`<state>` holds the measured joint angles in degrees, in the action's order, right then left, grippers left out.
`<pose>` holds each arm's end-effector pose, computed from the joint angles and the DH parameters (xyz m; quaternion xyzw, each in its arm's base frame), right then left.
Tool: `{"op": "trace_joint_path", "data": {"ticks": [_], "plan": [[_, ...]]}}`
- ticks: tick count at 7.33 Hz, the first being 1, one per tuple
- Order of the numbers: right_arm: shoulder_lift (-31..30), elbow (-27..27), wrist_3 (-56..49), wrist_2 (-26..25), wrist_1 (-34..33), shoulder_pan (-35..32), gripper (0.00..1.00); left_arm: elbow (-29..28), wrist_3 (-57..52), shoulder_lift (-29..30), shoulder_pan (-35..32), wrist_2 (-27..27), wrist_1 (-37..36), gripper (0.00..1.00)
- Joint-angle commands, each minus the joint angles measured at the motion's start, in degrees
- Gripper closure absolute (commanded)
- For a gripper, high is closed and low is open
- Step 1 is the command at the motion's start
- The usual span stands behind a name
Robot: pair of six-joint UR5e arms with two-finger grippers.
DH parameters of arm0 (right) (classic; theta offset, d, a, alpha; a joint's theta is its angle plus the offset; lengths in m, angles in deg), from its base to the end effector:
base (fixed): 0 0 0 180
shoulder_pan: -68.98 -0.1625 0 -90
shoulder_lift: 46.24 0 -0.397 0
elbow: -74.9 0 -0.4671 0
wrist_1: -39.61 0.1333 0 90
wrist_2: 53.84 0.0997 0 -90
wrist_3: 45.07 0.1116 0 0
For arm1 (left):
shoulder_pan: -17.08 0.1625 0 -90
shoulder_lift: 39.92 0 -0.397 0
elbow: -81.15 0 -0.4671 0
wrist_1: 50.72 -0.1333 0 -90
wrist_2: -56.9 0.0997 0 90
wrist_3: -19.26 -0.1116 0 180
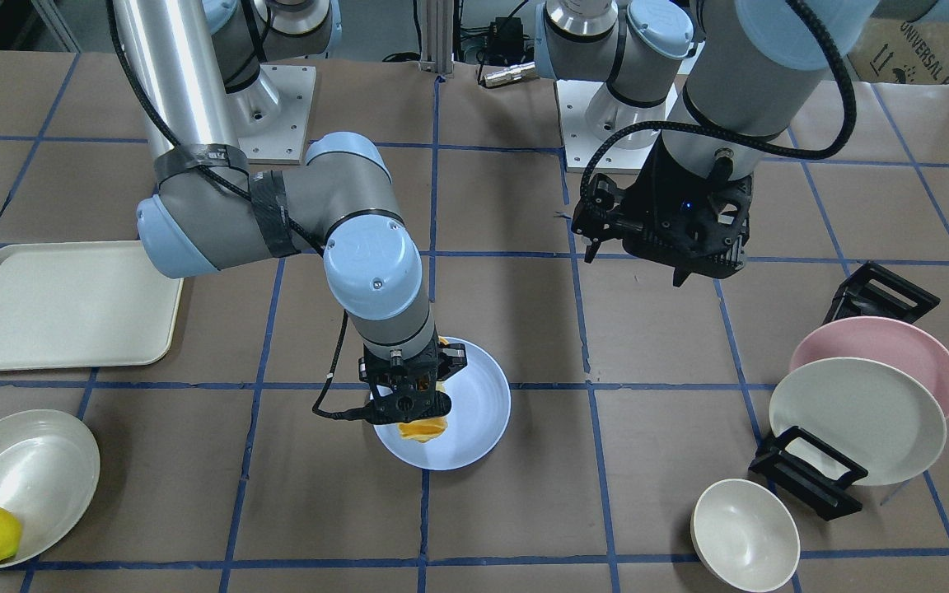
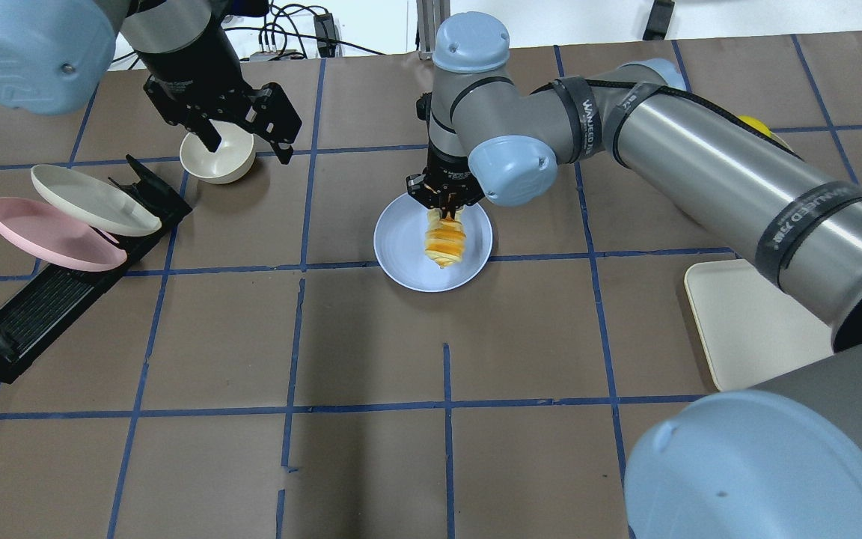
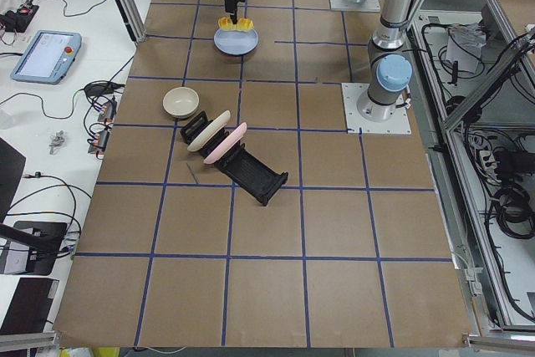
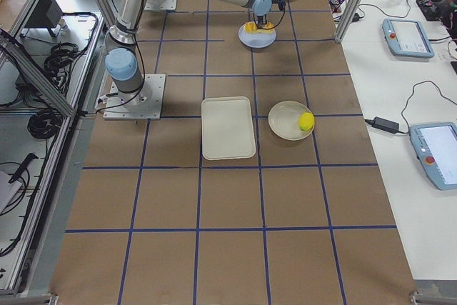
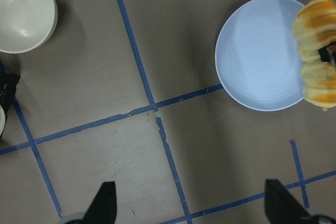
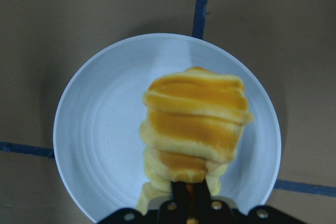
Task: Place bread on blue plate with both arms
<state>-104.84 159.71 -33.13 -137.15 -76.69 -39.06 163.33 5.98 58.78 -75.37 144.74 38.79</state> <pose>0.3639 -0.6448 0.1844 -0.0532 0.9969 0.0143 0.0566 -0.1641 -0.6196 0.4356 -0.1368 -0.9904 -0.0016 0.0191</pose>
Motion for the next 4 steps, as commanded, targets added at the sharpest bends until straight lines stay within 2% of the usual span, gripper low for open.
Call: {"op": "trace_joint_path", "data": {"ticks": [1,2,4], "plan": [[2.4,0.0,0.3,-0.3,-1.1,-0.2,0.53,0.0,0.3,-0.1,0.1,0.0,-0.2,0.0],[2.5,-0.7,0.5,-1.2,-1.1,-0.2,0.01,0.4,0.4,-0.3,0.2,0.0,-1.4,0.0],[1.9,-1.2,0.4,-1.4,-1.0,0.0,0.0,0.3,0.4,-0.5,0.2,0.0,-2.1,0.0]]}}
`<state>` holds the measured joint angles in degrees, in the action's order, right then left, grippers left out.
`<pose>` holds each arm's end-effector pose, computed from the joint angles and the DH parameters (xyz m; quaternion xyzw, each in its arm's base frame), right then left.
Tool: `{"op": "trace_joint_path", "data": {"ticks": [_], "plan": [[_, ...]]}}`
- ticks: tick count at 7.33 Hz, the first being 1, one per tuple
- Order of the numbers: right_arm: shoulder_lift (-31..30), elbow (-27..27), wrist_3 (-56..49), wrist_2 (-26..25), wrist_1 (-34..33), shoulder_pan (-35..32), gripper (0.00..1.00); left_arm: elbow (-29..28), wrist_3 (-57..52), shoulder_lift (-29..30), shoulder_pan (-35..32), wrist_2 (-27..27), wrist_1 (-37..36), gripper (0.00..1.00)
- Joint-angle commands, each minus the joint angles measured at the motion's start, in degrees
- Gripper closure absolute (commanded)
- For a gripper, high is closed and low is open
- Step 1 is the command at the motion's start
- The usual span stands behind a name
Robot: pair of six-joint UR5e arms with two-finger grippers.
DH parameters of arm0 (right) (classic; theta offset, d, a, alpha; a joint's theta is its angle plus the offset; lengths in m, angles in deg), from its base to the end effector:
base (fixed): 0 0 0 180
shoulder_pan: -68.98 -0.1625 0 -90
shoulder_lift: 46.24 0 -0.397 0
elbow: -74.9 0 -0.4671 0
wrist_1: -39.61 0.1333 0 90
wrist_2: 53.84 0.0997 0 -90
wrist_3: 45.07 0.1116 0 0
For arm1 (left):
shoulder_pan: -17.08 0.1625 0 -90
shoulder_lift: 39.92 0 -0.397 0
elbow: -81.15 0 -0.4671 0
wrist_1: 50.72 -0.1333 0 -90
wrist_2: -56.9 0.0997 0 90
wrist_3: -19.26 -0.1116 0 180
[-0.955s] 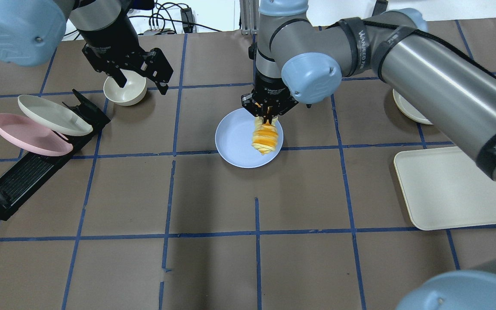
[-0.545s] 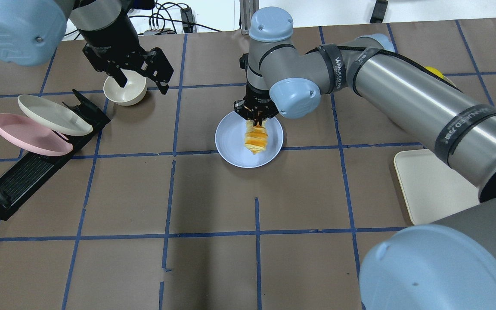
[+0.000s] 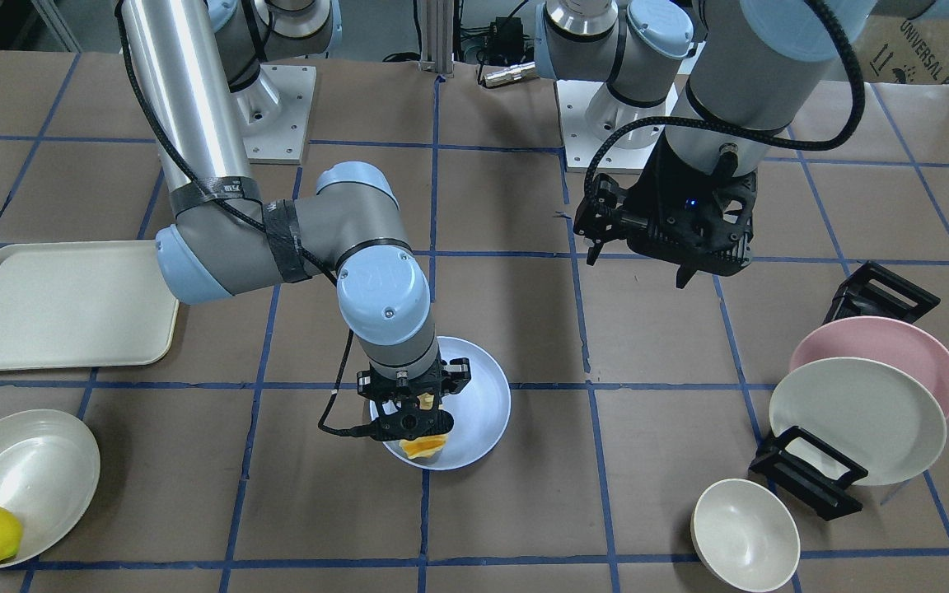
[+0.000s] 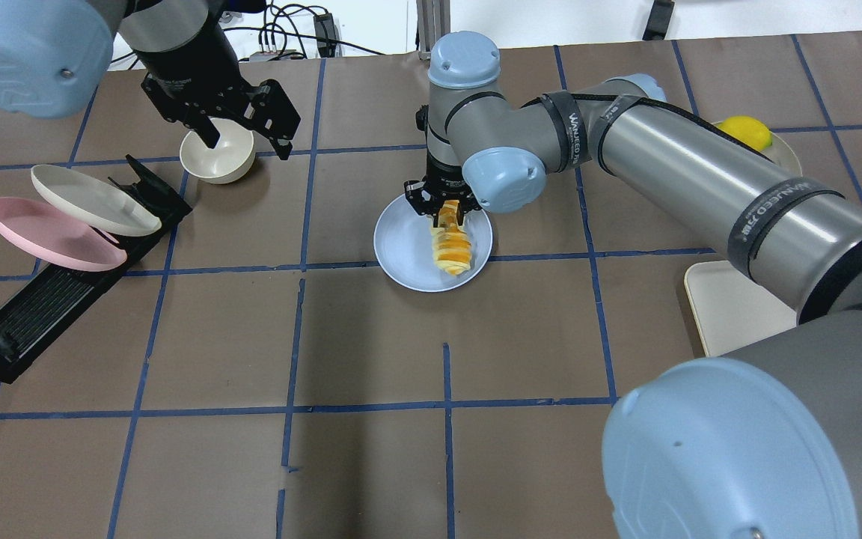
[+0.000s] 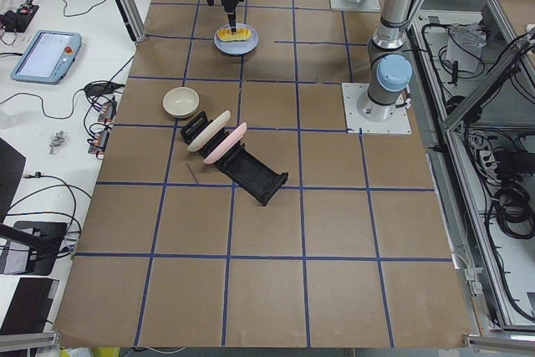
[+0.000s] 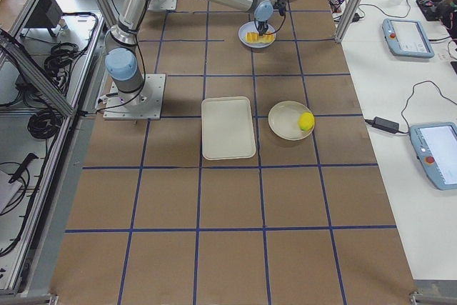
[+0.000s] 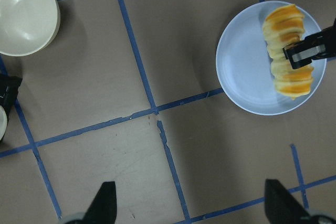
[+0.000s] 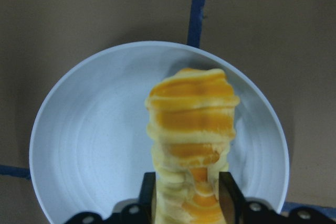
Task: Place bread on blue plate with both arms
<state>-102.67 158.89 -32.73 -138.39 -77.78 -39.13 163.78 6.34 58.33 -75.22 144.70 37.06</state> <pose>0.3646 -0.6519 0.1658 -0.0502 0.9976 0.0139 0.0455 -0.1626 -0.6203 0.4391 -0.1326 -0.9909 0.0134 0.0180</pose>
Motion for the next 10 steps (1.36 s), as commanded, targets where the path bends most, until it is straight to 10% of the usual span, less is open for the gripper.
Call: {"op": "trace_joint_path", "data": {"ticks": [1,10], "plan": [[-1.4,-0.1,-0.9,-0.4,0.3,1.2,0.0,-0.2,0.3,-0.1,0.0,0.0,-0.3,0.0],[-36.3,4.4,-28.0,-2.6,41.6,26.5,0.01,-0.6,5.2,-3.5,2.1,3.4,5.9,0.0]]}}
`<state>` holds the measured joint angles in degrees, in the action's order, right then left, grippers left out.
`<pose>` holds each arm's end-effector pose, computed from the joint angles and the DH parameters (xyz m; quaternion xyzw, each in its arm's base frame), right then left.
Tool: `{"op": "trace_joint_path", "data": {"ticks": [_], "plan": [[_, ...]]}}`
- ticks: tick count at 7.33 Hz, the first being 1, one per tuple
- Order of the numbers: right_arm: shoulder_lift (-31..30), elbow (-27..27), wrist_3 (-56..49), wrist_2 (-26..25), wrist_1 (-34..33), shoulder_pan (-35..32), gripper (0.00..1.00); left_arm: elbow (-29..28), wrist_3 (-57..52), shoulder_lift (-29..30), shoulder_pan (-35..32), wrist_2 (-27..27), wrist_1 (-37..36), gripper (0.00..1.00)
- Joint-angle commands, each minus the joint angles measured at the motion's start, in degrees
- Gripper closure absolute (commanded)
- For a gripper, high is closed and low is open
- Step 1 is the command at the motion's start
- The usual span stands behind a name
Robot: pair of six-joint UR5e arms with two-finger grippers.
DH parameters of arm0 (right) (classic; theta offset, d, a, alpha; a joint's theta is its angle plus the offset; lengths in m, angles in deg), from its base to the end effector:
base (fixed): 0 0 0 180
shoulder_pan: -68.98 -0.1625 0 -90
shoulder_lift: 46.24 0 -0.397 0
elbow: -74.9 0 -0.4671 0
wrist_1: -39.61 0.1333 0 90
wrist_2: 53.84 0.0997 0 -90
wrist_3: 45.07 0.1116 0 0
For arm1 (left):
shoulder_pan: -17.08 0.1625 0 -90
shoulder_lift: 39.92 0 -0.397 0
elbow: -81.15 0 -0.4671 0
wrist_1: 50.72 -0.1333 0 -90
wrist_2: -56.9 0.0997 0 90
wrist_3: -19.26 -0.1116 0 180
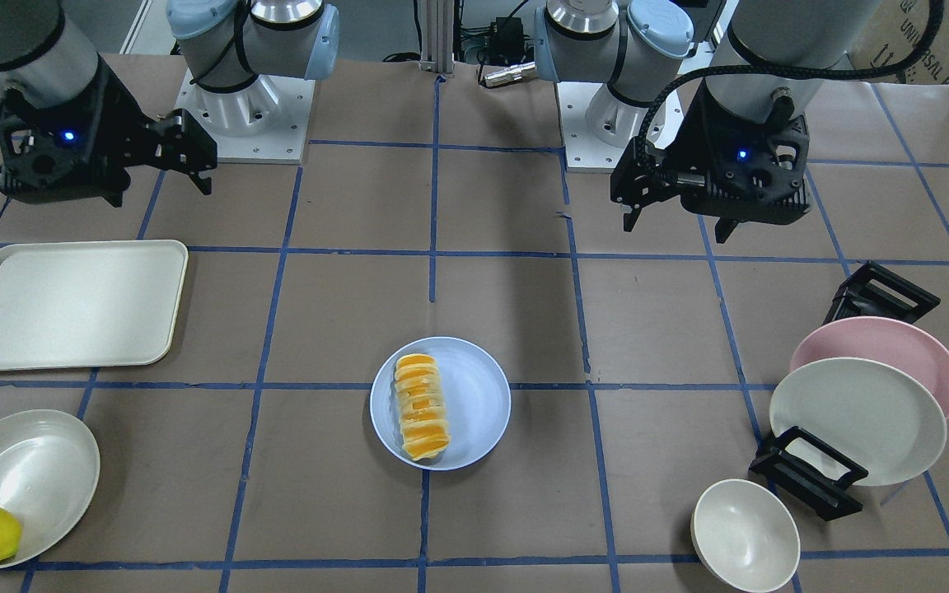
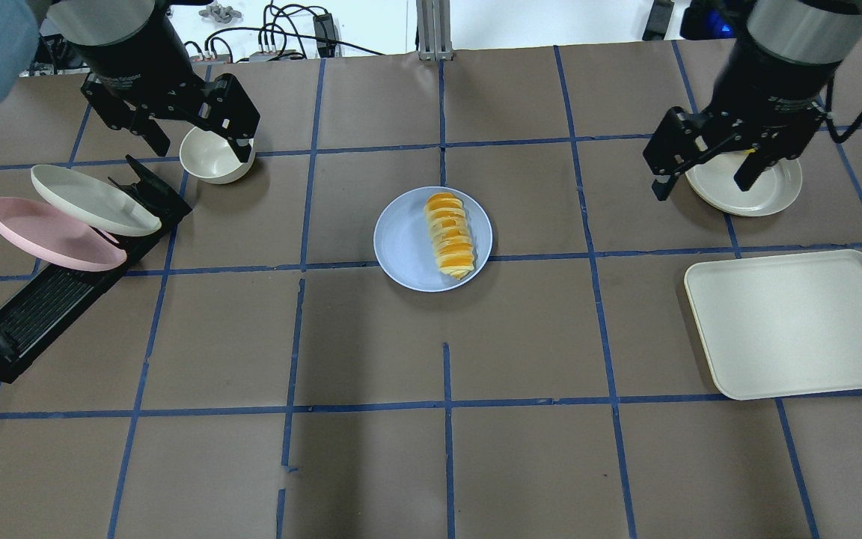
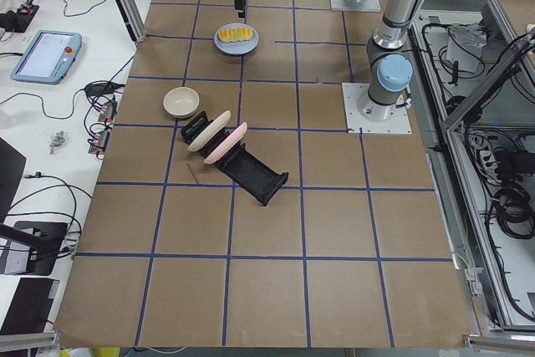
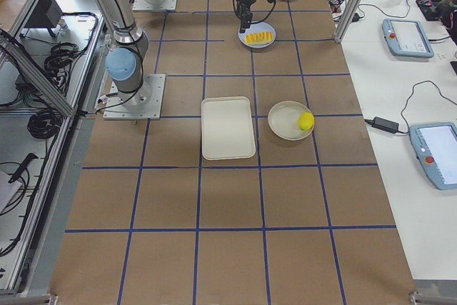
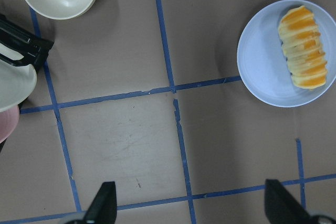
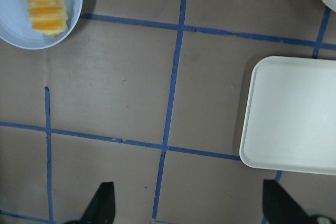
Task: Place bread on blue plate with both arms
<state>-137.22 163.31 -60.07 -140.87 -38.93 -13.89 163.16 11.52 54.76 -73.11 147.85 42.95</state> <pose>0.0708 -0.5542 0.4549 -0.0664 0.9944 0.0711 0.0402 -0.1334 -0.5973 0.4729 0.0692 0.9976 0.0037 0.0081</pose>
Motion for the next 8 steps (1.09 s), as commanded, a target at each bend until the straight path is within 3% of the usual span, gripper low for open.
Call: {"op": "trace_joint_path", "data": {"ticks": [1,4,8], "plan": [[-2.2,0.1,-0.4,0.0,2.9,1.2,0.01,0.0,0.0,-0.1,-0.1,0.2,0.1,0.0],[-4.4,3.9,-1.2,-0.1,3.1,1.3,0.01,0.3,0.0,0.4,-0.1,-0.3,-0.1,0.0],[-4.5,4.0,-1.2,0.4,3.5,1.6,0.0,0.1,0.0,1.3,-0.1,0.0,-0.7,0.0]]}}
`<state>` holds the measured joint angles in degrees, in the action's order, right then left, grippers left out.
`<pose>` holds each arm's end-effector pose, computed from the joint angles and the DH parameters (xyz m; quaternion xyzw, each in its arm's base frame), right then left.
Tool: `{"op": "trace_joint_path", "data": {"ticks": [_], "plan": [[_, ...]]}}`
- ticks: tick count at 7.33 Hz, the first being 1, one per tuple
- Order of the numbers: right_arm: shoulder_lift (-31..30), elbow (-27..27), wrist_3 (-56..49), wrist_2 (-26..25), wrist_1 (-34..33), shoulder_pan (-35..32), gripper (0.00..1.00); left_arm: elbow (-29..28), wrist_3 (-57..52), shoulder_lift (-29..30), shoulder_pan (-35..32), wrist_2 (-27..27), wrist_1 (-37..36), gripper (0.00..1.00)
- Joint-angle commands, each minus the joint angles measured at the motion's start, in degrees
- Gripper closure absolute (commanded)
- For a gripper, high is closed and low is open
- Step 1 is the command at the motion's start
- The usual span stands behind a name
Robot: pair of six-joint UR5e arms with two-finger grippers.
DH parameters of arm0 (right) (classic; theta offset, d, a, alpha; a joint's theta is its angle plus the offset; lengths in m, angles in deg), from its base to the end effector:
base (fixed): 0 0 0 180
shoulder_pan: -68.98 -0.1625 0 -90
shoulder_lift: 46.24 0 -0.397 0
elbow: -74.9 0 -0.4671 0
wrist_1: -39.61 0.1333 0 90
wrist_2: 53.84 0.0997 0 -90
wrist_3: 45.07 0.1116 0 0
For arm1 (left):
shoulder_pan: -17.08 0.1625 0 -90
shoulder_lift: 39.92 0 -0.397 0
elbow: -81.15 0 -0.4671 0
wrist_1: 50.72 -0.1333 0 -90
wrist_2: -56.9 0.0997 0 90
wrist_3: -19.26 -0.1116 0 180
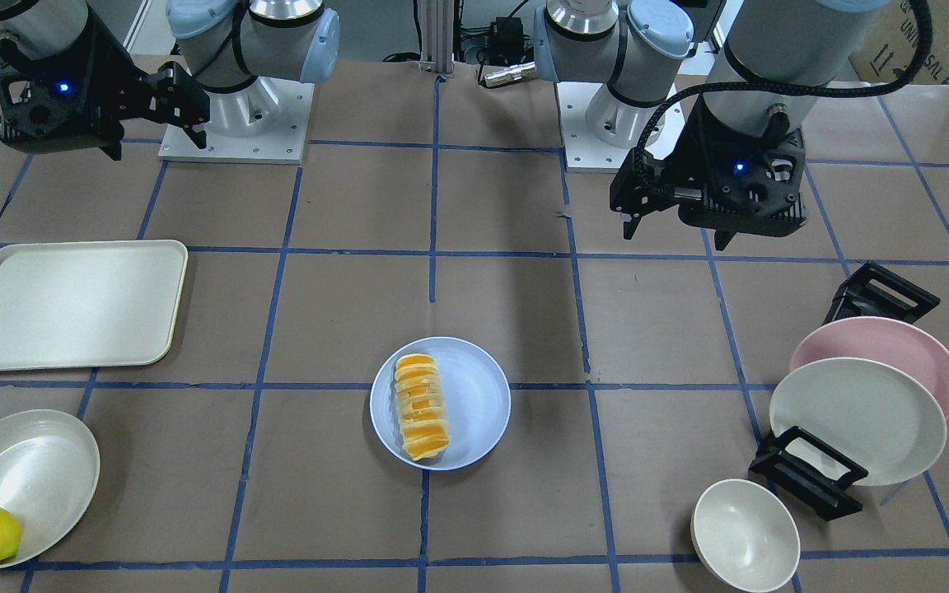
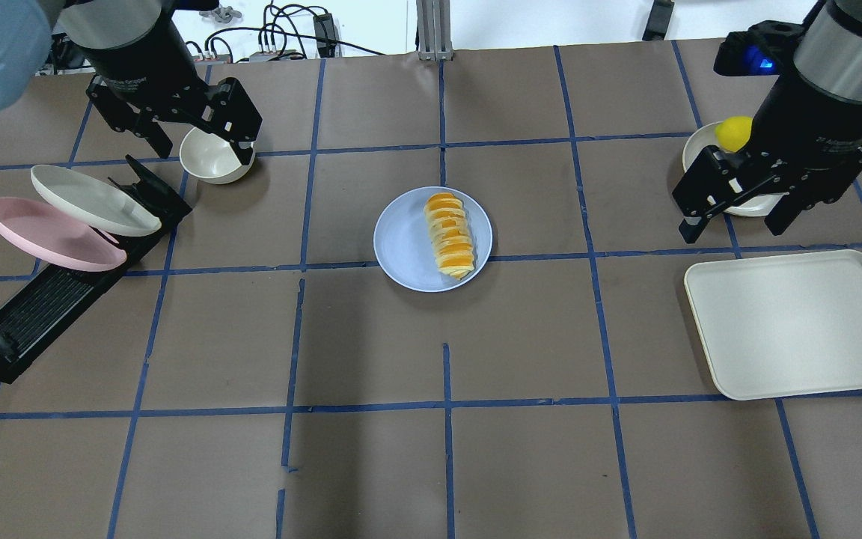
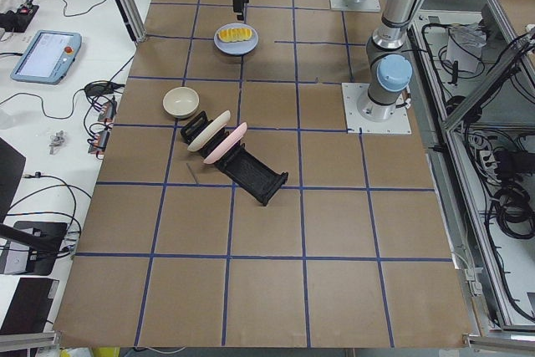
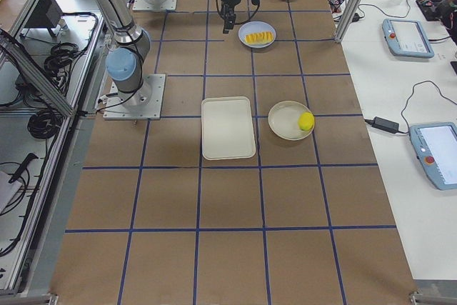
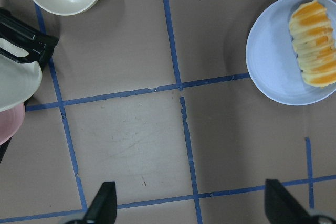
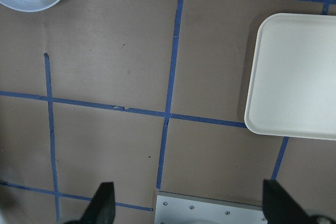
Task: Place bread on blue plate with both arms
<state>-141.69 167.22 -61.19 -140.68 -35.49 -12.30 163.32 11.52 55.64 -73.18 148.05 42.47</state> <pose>0.0615 -0.5189 0.4538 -0.0613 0.9925 0.0942 0.0488 -0.1338 -0.6025 0.4630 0.0698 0.9975 0.0087 0.0095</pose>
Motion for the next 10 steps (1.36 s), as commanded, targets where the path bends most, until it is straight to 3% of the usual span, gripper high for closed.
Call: {"op": "trace_joint_path", "data": {"ticks": [1,10], "plan": [[0.0,0.1,0.0,0.1,-0.1,0.0,0.01,0.1,0.0,0.3,-0.1,-0.1,-0.3,0.0],[-0.2,0.1,-0.1,-0.3,-0.1,0.0,0.0,-0.2,3.7,-1.2,0.0,0.1,1.2,0.0]]}}
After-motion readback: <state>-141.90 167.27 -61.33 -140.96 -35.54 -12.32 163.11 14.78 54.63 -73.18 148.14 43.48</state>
